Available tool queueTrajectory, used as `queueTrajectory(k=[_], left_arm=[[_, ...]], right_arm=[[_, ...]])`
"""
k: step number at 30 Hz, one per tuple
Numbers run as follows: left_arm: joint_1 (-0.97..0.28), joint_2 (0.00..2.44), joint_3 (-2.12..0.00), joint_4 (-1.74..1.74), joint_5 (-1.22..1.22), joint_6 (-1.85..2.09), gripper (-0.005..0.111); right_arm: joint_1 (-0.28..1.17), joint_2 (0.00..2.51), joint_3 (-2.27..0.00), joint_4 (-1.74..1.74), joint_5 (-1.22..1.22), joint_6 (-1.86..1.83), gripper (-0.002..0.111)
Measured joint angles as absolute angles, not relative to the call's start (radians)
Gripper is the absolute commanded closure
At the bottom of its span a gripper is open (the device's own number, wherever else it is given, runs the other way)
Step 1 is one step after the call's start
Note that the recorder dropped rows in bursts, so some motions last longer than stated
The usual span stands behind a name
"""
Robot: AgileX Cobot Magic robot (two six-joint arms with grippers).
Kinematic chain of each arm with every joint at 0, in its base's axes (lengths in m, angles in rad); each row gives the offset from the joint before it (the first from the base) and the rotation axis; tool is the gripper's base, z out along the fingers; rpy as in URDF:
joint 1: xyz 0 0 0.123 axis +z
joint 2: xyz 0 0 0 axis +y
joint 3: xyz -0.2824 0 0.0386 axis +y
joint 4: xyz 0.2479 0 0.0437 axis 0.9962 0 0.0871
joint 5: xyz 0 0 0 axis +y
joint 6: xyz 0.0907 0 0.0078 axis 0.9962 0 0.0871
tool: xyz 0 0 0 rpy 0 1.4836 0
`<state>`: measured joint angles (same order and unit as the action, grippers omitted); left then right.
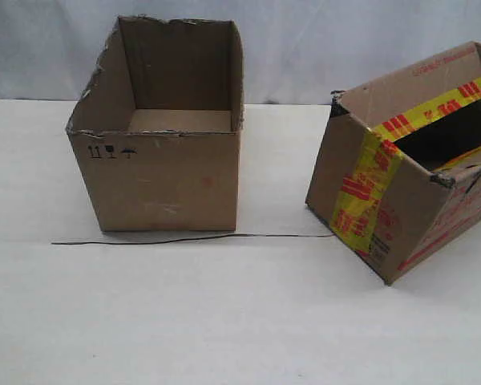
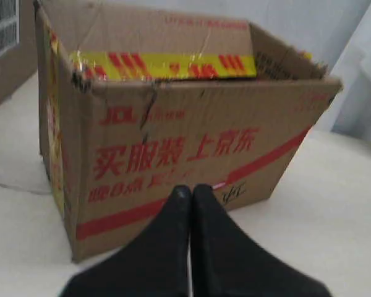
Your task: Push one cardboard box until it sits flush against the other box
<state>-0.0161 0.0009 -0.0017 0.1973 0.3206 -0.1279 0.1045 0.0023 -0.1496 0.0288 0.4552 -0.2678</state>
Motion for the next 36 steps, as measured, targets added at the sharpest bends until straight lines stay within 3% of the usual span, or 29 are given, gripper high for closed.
queueTrajectory(k=[7, 19, 26, 36], left_arm=[[-0.016, 0.001, -0.002, 0.197, 0.321, -0.128, 0.107], [-0.016, 0.001, -0.002, 0.197, 0.321, -0.128, 0.107], [-0.016, 0.001, -0.002, 0.197, 0.321, -0.128, 0.107], [-0.016, 0.001, -0.002, 0.197, 0.321, -0.128, 0.107]], right_arm=[[0.105, 0.000, -0.312, 0.029, 0.443, -0.268, 0.108], [0.105, 0.000, -0.324, 0.245, 0.169, -0.281, 0.108], [0.105, 0.007, -0.326, 0.319, 0.222, -0.267, 0.108], [0.105, 0.429, -0.465, 0.234, 0.441, -0.156, 0.108]])
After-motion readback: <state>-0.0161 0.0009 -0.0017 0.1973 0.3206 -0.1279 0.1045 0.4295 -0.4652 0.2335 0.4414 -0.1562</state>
